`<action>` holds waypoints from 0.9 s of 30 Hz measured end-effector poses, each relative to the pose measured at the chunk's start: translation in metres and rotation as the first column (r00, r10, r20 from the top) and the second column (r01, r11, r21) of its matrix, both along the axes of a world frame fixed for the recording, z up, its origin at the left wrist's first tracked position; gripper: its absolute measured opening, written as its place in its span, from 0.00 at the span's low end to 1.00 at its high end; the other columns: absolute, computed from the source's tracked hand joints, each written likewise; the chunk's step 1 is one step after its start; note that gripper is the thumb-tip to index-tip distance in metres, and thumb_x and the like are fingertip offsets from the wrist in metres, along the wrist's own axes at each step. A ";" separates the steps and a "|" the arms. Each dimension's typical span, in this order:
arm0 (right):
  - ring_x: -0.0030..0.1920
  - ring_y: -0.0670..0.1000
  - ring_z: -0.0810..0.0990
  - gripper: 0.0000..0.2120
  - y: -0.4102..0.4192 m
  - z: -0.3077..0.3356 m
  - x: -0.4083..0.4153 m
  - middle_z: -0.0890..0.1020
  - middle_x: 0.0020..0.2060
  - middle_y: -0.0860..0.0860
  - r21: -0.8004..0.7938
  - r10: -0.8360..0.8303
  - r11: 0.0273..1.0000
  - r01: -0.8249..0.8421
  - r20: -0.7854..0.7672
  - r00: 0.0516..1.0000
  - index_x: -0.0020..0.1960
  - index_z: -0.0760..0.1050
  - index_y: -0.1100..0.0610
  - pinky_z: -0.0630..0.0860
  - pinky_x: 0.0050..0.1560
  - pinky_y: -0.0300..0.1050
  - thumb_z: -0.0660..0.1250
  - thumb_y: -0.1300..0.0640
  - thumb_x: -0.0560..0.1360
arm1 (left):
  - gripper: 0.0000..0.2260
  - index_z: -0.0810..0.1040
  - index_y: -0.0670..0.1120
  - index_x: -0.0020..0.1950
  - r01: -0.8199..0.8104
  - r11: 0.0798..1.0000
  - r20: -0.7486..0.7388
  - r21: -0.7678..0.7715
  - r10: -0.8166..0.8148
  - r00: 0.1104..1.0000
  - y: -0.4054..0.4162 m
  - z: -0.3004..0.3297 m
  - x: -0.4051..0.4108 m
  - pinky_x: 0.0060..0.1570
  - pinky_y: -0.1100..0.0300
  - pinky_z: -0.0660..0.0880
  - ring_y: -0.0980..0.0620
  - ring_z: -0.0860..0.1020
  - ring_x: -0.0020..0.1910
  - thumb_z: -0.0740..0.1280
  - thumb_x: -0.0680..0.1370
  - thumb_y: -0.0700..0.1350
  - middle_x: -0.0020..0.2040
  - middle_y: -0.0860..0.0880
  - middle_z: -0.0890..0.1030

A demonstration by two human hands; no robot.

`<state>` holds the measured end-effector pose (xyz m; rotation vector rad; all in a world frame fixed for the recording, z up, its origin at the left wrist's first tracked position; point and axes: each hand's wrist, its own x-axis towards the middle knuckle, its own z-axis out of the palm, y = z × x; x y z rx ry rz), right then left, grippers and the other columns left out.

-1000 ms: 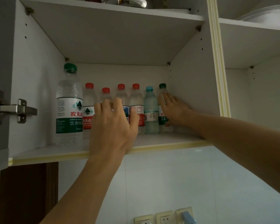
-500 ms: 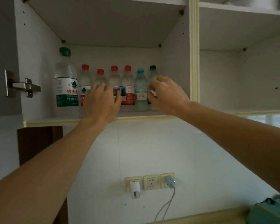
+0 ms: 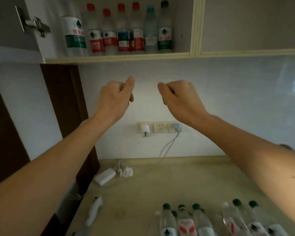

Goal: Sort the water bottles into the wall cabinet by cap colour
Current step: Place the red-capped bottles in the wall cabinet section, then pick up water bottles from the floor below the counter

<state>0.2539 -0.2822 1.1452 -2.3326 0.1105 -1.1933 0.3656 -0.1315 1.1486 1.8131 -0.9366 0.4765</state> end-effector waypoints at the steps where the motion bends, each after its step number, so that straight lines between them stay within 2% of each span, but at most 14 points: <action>1: 0.25 0.54 0.64 0.26 0.005 -0.016 -0.007 0.73 0.29 0.67 0.045 0.019 0.999 -0.017 -0.037 0.999 0.33 0.66 0.70 0.66 0.27 0.46 0.57 0.52 0.83 | 0.26 0.79 0.42 0.37 0.001 1.000 -0.044 0.023 0.000 0.999 0.004 -0.015 -0.007 0.38 0.57 0.70 0.52 0.75 0.30 0.55 0.85 0.57 0.30 0.47 0.77; 4: 0.23 0.49 0.65 0.27 0.021 -0.057 -0.032 0.72 0.27 0.62 0.165 0.062 0.985 -0.040 -0.131 0.989 0.38 0.70 0.73 0.64 0.24 0.39 0.58 0.50 0.83 | 0.26 0.80 0.42 0.39 0.014 0.994 -0.135 0.112 0.001 0.991 0.017 -0.052 -0.027 0.39 0.57 0.70 0.51 0.75 0.30 0.54 0.85 0.58 0.32 0.46 0.79; 6: 0.23 0.45 0.67 0.27 0.033 -0.083 -0.050 0.73 0.25 0.58 0.192 0.065 0.981 -0.029 -0.182 0.981 0.38 0.72 0.73 0.65 0.26 0.38 0.58 0.49 0.83 | 0.26 0.80 0.43 0.40 0.036 0.989 -0.200 0.146 -0.006 0.980 0.024 -0.077 -0.039 0.39 0.57 0.70 0.51 0.75 0.31 0.54 0.85 0.58 0.32 0.47 0.79; 8: 0.23 0.46 0.67 0.27 0.045 -0.111 -0.069 0.75 0.27 0.60 0.182 0.055 0.983 -0.014 -0.220 0.974 0.37 0.72 0.72 0.68 0.28 0.43 0.58 0.50 0.83 | 0.25 0.80 0.43 0.39 0.076 0.987 -0.275 0.143 -0.034 0.961 0.032 -0.105 -0.052 0.38 0.57 0.70 0.52 0.75 0.29 0.55 0.85 0.58 0.31 0.47 0.79; 10: 0.25 0.52 0.68 0.27 0.060 -0.141 -0.087 0.75 0.29 0.65 0.177 0.043 0.984 0.002 -0.253 0.967 0.35 0.71 0.71 0.70 0.34 0.51 0.59 0.51 0.84 | 0.25 0.80 0.44 0.38 0.110 0.984 -0.330 0.141 -0.058 0.942 0.040 -0.138 -0.066 0.36 0.57 0.71 0.53 0.74 0.27 0.56 0.84 0.58 0.28 0.50 0.78; 12: 0.26 0.56 0.69 0.27 0.074 -0.176 -0.105 0.74 0.27 0.65 0.187 0.018 0.982 0.038 -0.290 0.957 0.33 0.70 0.70 0.70 0.34 0.52 0.59 0.52 0.84 | 0.24 0.80 0.44 0.38 0.156 0.977 -0.389 0.144 -0.089 0.917 0.047 -0.176 -0.083 0.33 0.57 0.70 0.56 0.73 0.24 0.57 0.84 0.57 0.26 0.51 0.77; 16: 0.27 0.53 0.66 0.26 0.110 -0.257 -0.146 0.68 0.25 0.57 0.231 -0.006 0.966 0.116 -0.428 0.904 0.32 0.66 0.67 0.60 0.32 0.46 0.60 0.52 0.84 | 0.22 0.79 0.45 0.36 0.274 0.946 -0.547 0.174 -0.139 0.826 0.072 -0.270 -0.118 0.28 0.57 0.65 0.56 0.70 0.21 0.59 0.83 0.56 0.23 0.51 0.75; 20: 0.28 0.55 0.71 0.23 0.136 -0.334 -0.194 0.73 0.26 0.58 0.275 0.008 0.946 0.173 -0.553 0.833 0.33 0.70 0.65 0.66 0.34 0.48 0.61 0.54 0.83 | 0.19 0.79 0.46 0.38 0.400 0.874 -0.664 0.275 -0.128 0.737 0.098 -0.356 -0.151 0.26 0.59 0.67 0.54 0.72 0.21 0.60 0.82 0.55 0.25 0.50 0.77; 23: 0.28 0.56 0.68 0.22 0.139 -0.393 -0.236 0.73 0.26 0.59 0.339 0.008 0.906 0.253 -0.612 0.791 0.33 0.67 0.65 0.63 0.31 0.39 0.62 0.55 0.82 | 0.19 0.80 0.45 0.40 0.449 0.791 -0.691 0.416 -0.046 0.721 0.111 -0.409 -0.180 0.26 0.62 0.70 0.54 0.75 0.24 0.60 0.83 0.55 0.28 0.51 0.79; 27: 0.25 0.46 0.66 0.21 0.133 -0.473 -0.285 0.73 0.25 0.55 0.405 0.021 0.811 0.422 -0.742 0.670 0.33 0.70 0.63 0.65 0.28 0.34 0.62 0.54 0.82 | 0.19 0.80 0.41 0.45 0.520 0.683 -0.740 0.513 0.044 0.672 0.119 -0.476 -0.214 0.31 0.61 0.70 0.52 0.77 0.29 0.59 0.84 0.53 0.34 0.47 0.81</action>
